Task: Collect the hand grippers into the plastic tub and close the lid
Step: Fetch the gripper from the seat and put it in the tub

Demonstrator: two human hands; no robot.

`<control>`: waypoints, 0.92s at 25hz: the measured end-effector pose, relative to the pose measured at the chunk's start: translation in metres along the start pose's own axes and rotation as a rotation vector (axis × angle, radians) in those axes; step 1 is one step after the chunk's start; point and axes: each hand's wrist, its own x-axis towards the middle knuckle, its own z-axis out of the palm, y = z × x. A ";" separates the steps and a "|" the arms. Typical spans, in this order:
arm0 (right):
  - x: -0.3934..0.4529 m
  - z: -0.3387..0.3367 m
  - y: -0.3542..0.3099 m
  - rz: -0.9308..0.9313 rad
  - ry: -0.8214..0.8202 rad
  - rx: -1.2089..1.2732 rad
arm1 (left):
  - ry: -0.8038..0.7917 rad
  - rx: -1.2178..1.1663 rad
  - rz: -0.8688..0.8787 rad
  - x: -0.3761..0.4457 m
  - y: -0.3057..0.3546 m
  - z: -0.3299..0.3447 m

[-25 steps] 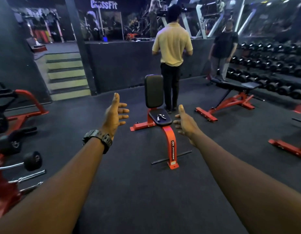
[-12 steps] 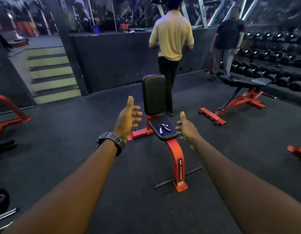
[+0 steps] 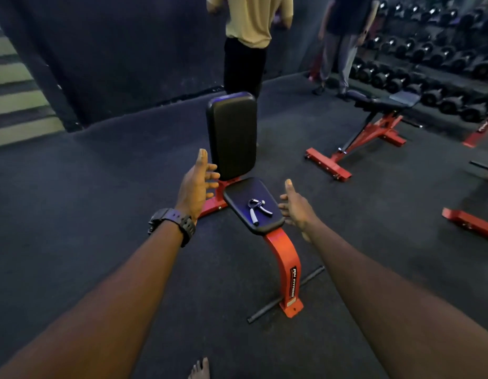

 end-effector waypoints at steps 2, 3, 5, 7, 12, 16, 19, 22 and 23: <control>0.037 0.019 -0.001 0.057 0.035 0.004 | -0.052 0.019 -0.029 0.053 -0.010 -0.006; 0.056 0.027 -0.001 0.083 0.055 0.003 | -0.067 0.025 -0.044 0.078 -0.016 -0.008; 0.089 0.040 0.000 0.135 0.095 -0.004 | -0.086 0.038 -0.075 0.121 -0.025 -0.007; 0.130 0.050 0.005 0.167 0.115 -0.006 | -0.107 0.039 -0.085 0.166 -0.036 -0.003; 0.240 0.078 0.033 0.173 0.119 -0.152 | -0.079 0.053 -0.098 0.265 -0.084 0.019; 0.321 0.113 0.092 0.170 0.083 -0.337 | -0.121 0.099 -0.142 0.332 -0.144 0.041; 0.378 0.132 0.143 0.135 0.075 -0.506 | -0.157 0.119 -0.169 0.377 -0.192 0.061; 0.428 0.152 0.182 0.156 0.152 -0.625 | -0.192 0.146 -0.169 0.414 -0.236 0.077; 0.442 0.159 0.196 0.146 0.179 -0.693 | -0.201 0.157 -0.174 0.424 -0.250 0.081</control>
